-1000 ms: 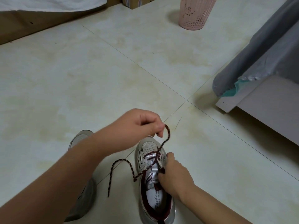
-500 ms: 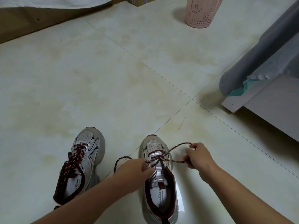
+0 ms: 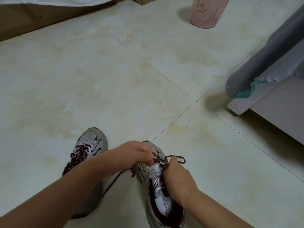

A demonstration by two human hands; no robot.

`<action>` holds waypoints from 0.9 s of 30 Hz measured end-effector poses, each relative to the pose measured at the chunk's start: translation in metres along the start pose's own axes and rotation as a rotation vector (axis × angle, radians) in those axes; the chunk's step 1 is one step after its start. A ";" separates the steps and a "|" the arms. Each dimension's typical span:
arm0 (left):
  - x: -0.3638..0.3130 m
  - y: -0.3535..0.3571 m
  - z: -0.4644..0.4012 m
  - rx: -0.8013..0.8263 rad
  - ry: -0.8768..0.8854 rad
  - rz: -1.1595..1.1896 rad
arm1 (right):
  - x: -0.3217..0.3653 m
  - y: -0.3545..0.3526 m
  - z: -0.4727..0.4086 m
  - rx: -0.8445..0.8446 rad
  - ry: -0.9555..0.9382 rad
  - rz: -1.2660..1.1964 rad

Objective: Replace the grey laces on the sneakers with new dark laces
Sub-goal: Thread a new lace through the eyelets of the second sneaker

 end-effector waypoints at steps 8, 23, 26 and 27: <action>-0.008 -0.027 0.010 -0.042 -0.038 0.033 | 0.004 -0.012 0.005 -0.022 -0.072 0.048; -0.014 -0.054 0.021 -0.191 -0.015 -0.039 | 0.039 -0.119 0.000 -0.172 -0.154 -1.143; -0.017 -0.046 0.019 -0.287 0.053 0.419 | 0.047 -0.103 0.008 -0.110 -0.141 -1.041; -0.020 -0.047 0.017 -0.338 0.086 0.598 | 0.053 -0.093 0.014 -0.060 -0.149 -0.945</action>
Point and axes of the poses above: each hand's wrist, its own z-axis away from the middle knuckle, its own y-axis out of the palm, x = y × z, the point moved 7 cm from there along -z, towards the middle knuckle, and after that the axes turned 4 degrees about y, right-handed, at the moved point
